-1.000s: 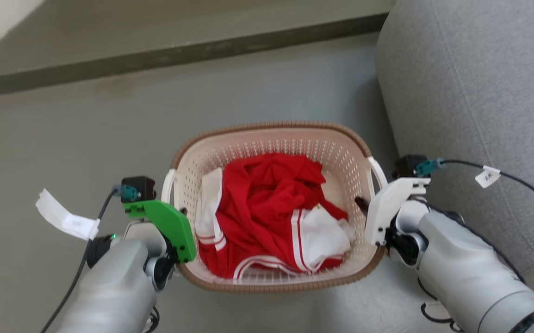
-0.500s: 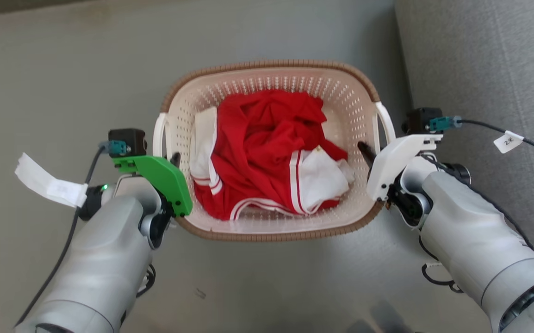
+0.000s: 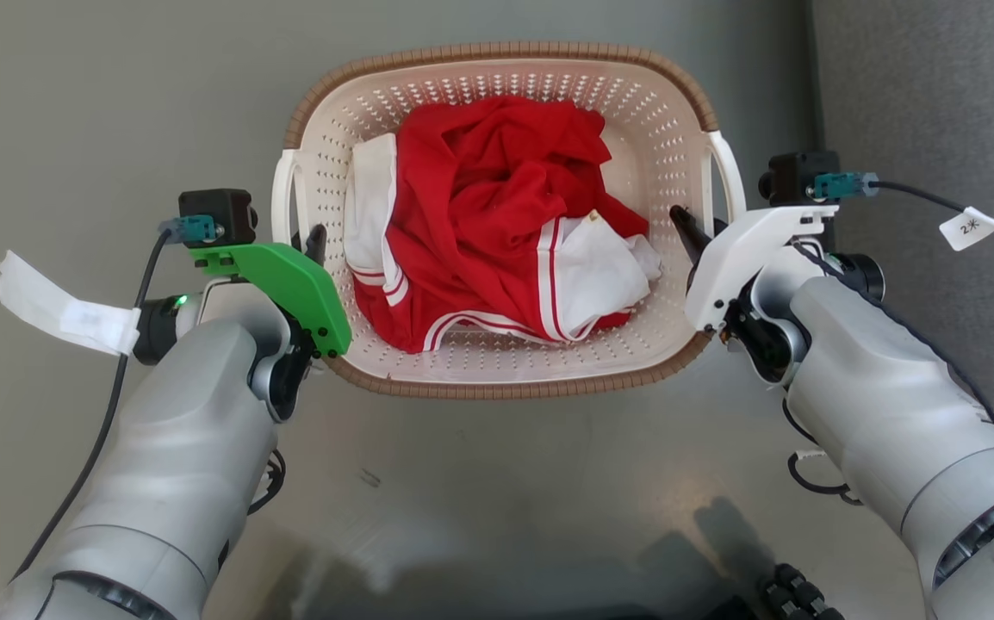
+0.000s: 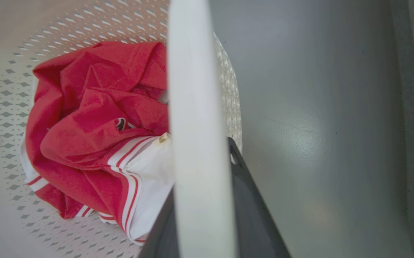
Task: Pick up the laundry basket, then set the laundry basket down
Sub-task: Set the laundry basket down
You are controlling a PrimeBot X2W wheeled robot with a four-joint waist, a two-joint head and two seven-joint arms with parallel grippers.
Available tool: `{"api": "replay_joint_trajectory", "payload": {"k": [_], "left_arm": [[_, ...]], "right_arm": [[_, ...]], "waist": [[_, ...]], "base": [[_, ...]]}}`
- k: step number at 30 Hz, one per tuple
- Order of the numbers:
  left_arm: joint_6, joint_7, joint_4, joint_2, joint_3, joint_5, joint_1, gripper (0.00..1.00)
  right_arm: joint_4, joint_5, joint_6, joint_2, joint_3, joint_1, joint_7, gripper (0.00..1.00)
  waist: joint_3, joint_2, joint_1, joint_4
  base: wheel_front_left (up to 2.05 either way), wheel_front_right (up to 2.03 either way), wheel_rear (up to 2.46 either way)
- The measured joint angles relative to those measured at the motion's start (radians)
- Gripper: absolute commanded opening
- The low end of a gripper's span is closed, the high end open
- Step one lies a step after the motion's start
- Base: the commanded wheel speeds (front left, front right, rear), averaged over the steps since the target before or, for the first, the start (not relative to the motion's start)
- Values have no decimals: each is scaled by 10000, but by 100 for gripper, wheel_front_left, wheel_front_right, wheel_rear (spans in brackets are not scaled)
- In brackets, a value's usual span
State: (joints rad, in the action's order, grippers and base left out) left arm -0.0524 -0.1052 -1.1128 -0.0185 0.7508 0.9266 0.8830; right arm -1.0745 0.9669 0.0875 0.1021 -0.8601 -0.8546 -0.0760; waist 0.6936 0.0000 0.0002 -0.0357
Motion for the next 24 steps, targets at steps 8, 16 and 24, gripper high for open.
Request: {"api": "replay_joint_trajectory", "payload": {"k": [8, 16, 24], "left_arm": [[-50, -196, 25, 6, -17, 100, 191, 0], [-94, -431, 65, 10, 82, 171, 516, 0], [-104, -546, -71, 8, 234, 203, 728, 0]], "right_arm": [[-50, -15, 17, 63, -102, -291, -207, 0], [-278, -88, 77, 82, -201, -804, -424, 0], [-374, -88, 79, 31, -280, -1001, -556, 0]], "waist": [[758, 0, 0, 123], [1523, 0, -1, 194], [2028, 0, -1, 192]], "base": [[0, 0, 0], [0, 0, 0], [0, 0, 0]]}}
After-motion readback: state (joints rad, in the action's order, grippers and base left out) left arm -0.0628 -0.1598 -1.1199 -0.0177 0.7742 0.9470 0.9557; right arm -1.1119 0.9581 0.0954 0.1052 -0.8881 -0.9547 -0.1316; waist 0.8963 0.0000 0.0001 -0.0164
